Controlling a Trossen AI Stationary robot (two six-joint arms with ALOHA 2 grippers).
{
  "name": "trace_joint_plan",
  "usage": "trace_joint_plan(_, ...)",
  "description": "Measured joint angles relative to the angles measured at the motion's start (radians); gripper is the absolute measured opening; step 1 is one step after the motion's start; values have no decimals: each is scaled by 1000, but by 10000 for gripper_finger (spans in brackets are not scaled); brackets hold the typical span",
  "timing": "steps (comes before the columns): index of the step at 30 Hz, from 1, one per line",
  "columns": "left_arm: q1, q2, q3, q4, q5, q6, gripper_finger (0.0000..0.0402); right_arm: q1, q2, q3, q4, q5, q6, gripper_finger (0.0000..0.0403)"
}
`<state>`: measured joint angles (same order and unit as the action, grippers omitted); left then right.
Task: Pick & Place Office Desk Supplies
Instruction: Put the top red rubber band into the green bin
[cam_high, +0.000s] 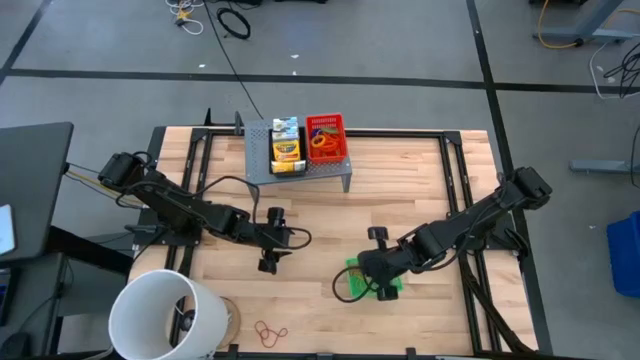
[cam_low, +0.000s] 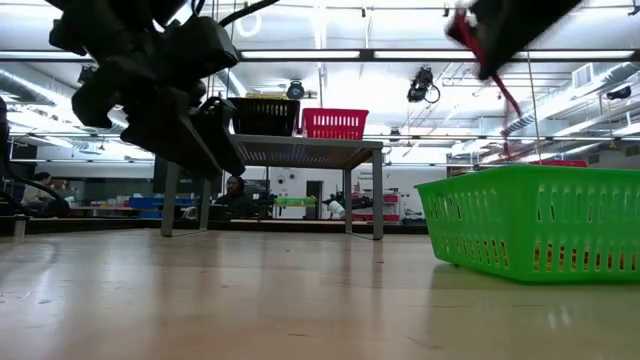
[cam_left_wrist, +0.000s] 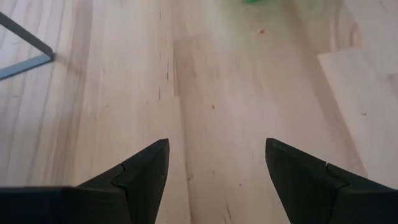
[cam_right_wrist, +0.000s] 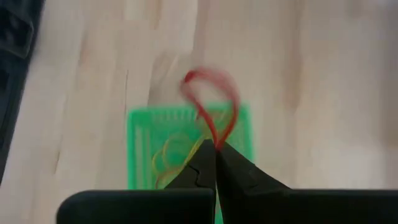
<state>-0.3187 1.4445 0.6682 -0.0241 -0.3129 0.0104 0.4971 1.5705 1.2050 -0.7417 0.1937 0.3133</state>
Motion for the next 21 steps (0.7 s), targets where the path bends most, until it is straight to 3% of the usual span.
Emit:
trace_joint_plan(5,0,0,0,3,9,6,270,7,2,-79,50,-45,76,3)
trace_joint_plan(8,1,0,0,4,31,15,270,7,2,-94,54,-80,135,25)
trace_joint_plan(13,3,0,0,4,46,15,270,12,1,-114,80,-143,145,97)
trace_joint_plan(21,4,0,0,4,123,12,270,9,1,-120,64,-147,142,224)
